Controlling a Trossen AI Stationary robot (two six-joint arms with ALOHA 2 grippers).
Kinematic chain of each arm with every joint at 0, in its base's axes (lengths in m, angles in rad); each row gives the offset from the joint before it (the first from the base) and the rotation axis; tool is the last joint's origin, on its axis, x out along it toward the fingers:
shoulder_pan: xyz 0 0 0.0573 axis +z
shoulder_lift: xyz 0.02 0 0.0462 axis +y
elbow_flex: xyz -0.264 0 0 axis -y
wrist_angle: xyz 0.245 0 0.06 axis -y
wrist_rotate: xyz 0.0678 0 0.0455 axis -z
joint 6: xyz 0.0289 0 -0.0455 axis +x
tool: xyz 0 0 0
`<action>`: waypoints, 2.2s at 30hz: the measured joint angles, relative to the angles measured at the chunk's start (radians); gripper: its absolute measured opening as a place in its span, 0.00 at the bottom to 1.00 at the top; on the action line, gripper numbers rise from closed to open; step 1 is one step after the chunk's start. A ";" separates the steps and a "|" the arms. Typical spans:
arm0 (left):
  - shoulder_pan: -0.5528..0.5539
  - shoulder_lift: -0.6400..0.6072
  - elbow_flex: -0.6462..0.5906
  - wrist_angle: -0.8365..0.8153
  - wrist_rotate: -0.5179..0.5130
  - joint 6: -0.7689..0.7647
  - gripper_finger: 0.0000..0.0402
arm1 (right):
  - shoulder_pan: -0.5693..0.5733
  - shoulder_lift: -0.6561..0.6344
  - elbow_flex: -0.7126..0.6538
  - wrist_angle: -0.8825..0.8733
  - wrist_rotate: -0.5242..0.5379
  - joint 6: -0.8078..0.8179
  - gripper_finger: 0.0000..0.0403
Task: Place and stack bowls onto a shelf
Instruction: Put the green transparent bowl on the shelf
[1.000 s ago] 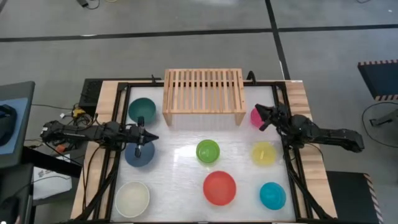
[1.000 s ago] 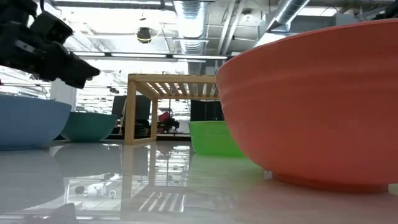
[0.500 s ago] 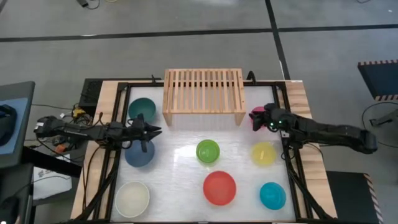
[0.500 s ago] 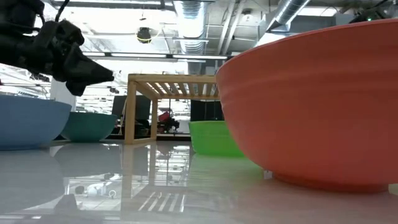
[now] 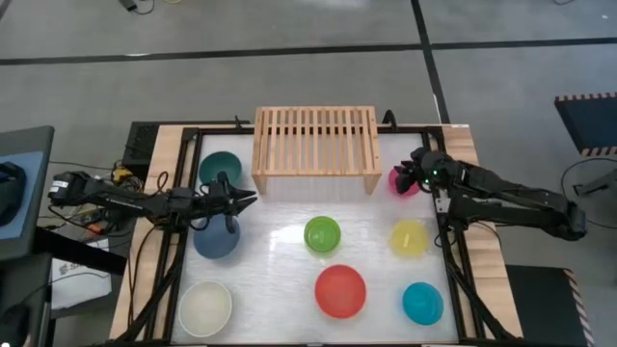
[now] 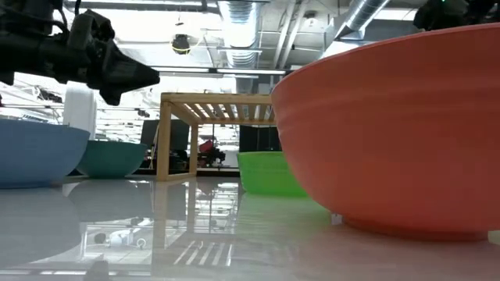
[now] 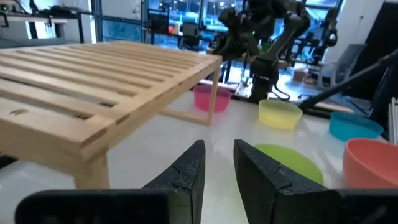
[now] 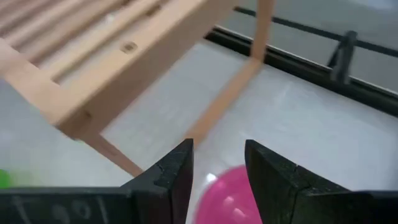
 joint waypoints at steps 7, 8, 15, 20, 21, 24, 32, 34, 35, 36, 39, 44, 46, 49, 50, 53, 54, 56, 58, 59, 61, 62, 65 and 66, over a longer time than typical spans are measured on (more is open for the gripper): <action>0.004 0.107 0.002 0.036 -0.088 0.043 0.18 | -0.012 0.064 0.002 0.035 -0.114 -0.027 0.42; 0.010 0.112 0.009 0.017 -0.135 0.016 0.18 | -0.012 0.074 0.002 0.046 -0.113 -0.030 0.42; 0.048 0.150 0.212 -0.285 -0.077 -0.101 0.20 | -0.035 0.131 0.016 0.109 -0.123 -0.055 0.42; -0.014 0.359 0.368 -0.277 0.077 -0.107 0.20 | -0.010 0.170 0.036 0.035 -0.193 -0.049 0.42; -0.032 0.418 0.407 -0.280 0.076 -0.107 0.20 | 0.002 0.174 0.036 0.028 -0.194 -0.040 0.42; -0.074 0.616 0.544 -0.312 0.064 -0.120 0.20 | 0.041 0.181 0.036 0.015 -0.190 -0.025 0.42; -0.061 0.970 0.973 -0.800 -0.030 -0.159 0.27 | 0.135 0.181 0.037 0.003 -0.184 0.017 0.42; -0.051 1.017 1.043 -0.875 -0.027 -0.151 0.30 | 0.151 0.181 0.037 -0.007 -0.183 0.018 0.42; -0.046 1.034 1.069 -0.900 -0.013 -0.141 0.31 | 0.157 0.181 0.037 -0.008 -0.183 0.018 0.42; -0.041 1.047 1.089 -0.911 0.009 -0.129 0.33 | 0.161 0.181 0.037 -0.010 -0.180 0.018 0.42; -0.026 1.059 1.110 -0.911 0.110 -0.101 0.36 | 0.168 0.181 0.037 -0.012 -0.150 0.018 0.42; -0.002 1.058 1.110 -0.920 0.138 -0.108 0.37 | 0.170 0.181 0.037 -0.021 -0.105 0.018 0.42; 0.002 1.073 1.107 -0.906 0.137 -0.115 0.37 | 0.170 0.181 0.037 -0.022 -0.103 0.018 0.42; 0.001 1.109 1.104 -0.913 0.131 -0.127 0.37 | 0.170 0.181 0.037 -0.023 -0.103 0.018 0.42; 0.000 1.123 1.104 -0.905 0.122 -0.133 0.37 | 0.171 0.181 0.037 -0.022 -0.103 0.018 0.42; 0.001 1.153 1.104 -0.903 0.112 -0.161 0.37 | 0.172 0.180 0.037 -0.025 -0.103 0.019 0.42; 0.001 1.162 1.104 -0.903 0.111 -0.168 0.37 | 0.171 0.181 0.037 -0.027 -0.103 0.019 0.42; 0.003 1.176 1.104 -0.913 0.108 -0.175 0.36 | 0.171 0.181 0.037 -0.029 -0.103 0.019 0.42; 0.003 1.185 1.104 -0.923 0.107 -0.176 0.34 | 0.171 0.181 0.037 -0.029 -0.103 0.019 0.42; 0.003 1.185 1.104 -0.924 0.110 -0.175 0.31 | 0.171 0.181 0.037 -0.028 -0.103 0.019 0.42; 0.003 1.185 1.104 -0.930 0.124 -0.173 0.23 | 0.171 0.181 0.037 -0.029 -0.103 0.019 0.42; 0.002 1.185 1.104 -0.929 0.130 -0.170 0.17 | 0.171 0.181 0.037 -0.030 -0.103 0.019 0.42; -0.006 1.185 1.108 -0.933 0.138 -0.155 0.03 | 0.171 0.181 0.037 -0.031 -0.103 0.019 0.42; -0.010 1.183 1.114 -0.939 0.139 -0.149 0.02 | 0.171 0.181 0.037 -0.031 -0.103 0.019 0.42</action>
